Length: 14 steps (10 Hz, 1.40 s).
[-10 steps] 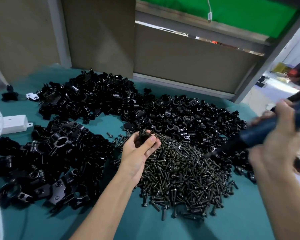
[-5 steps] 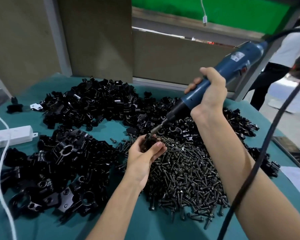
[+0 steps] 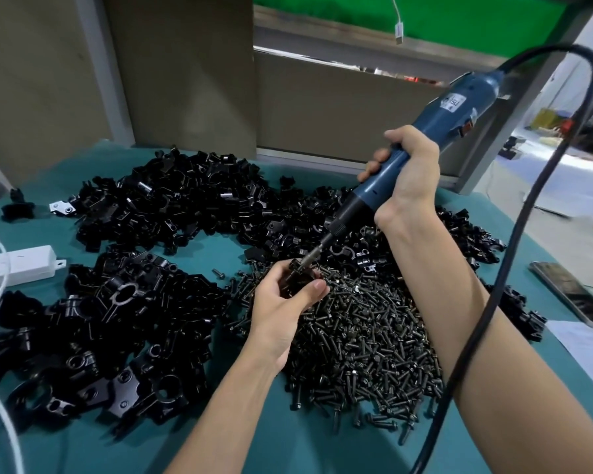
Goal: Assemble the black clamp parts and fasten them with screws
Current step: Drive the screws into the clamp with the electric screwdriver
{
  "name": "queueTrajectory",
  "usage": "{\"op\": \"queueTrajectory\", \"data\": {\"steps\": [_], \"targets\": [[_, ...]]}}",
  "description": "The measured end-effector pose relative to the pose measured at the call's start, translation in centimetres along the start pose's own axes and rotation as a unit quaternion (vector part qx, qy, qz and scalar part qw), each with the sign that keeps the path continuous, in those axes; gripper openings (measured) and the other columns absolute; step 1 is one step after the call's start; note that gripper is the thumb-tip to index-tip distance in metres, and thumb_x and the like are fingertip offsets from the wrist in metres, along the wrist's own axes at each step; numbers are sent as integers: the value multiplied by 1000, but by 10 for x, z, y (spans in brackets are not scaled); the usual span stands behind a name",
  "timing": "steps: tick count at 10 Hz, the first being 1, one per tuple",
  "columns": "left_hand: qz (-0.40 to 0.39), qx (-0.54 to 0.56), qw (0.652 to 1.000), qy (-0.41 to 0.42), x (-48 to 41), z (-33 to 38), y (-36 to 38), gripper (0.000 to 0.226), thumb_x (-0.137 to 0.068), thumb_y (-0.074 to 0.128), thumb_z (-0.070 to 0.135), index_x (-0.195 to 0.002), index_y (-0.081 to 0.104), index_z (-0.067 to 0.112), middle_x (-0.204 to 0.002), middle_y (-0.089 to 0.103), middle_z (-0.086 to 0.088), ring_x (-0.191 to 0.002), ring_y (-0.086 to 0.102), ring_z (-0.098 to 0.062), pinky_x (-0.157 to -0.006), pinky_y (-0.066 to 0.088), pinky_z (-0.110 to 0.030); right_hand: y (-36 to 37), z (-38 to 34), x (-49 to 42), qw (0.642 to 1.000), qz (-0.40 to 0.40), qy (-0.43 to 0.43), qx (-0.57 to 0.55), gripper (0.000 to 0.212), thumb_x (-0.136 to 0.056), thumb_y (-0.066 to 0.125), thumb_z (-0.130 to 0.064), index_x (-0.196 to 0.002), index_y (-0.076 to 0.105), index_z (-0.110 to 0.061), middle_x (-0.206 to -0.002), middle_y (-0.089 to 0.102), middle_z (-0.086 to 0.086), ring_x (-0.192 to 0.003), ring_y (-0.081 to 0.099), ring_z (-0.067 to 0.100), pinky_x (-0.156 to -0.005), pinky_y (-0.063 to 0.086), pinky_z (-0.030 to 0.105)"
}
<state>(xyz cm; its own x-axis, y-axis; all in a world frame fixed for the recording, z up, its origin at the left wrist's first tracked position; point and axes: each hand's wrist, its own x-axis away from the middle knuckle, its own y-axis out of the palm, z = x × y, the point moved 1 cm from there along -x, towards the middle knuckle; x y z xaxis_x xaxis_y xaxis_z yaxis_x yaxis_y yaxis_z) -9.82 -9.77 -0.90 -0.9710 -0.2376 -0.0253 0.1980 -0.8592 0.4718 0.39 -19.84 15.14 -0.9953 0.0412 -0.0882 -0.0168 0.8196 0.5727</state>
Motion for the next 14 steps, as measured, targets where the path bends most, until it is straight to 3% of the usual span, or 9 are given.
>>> {"op": "queueTrajectory", "data": {"steps": [2,6,9,10,13,14], "targets": [[4,-12,1000,8,3,3,2,35,-57,90,34,-88,75,32,-100,73,-11,-113,64,-43,-110,43,-52,1,3,-2,1000,-6,15,0,16,-78,61,-7,-74,47,-13,-56,48,3,-44,42,16,-46,42,25],[-4,-50,999,16,1,0,3,45,-52,88,49,-94,73,37,-108,74,-9,-113,66,-34,-110,44,-50,-7,6,-7,999,5,36,-16,18,-78,61,-8,-70,47,-14,-55,47,2,-43,42,14,-46,41,24],[-4,-63,998,16,0,-2,2,45,-55,87,47,-96,72,36,-108,73,-10,-112,66,-34,-109,44,-51,-9,8,-8,999,8,41,-19,18,-77,62,-9,-69,46,-14,-56,47,1,-43,42,14,-46,41,24],[-7,-65,998,14,0,-1,1,35,-62,87,37,-94,73,37,-110,73,-12,-112,66,-35,-109,45,-50,-8,10,-8,999,8,43,-22,19,-78,61,-9,-68,46,-14,-55,47,2,-43,42,15,-46,41,24],[-4,-56,998,10,0,-3,0,43,-54,87,45,-93,72,35,-108,73,-10,-112,67,-35,-110,44,-51,-8,11,-9,999,-2,44,-22,19,-77,61,-8,-67,46,-14,-55,47,2,-43,42,15,-47,41,24],[-2,-67,998,7,-1,-4,0,32,-65,86,33,-94,71,34,-108,73,-12,-112,67,-35,-109,44,-50,-8,12,-9,999,-4,46,-20,18,-77,61,-8,-68,46,-14,-55,47,2,-43,41,15,-47,41,24]]}}
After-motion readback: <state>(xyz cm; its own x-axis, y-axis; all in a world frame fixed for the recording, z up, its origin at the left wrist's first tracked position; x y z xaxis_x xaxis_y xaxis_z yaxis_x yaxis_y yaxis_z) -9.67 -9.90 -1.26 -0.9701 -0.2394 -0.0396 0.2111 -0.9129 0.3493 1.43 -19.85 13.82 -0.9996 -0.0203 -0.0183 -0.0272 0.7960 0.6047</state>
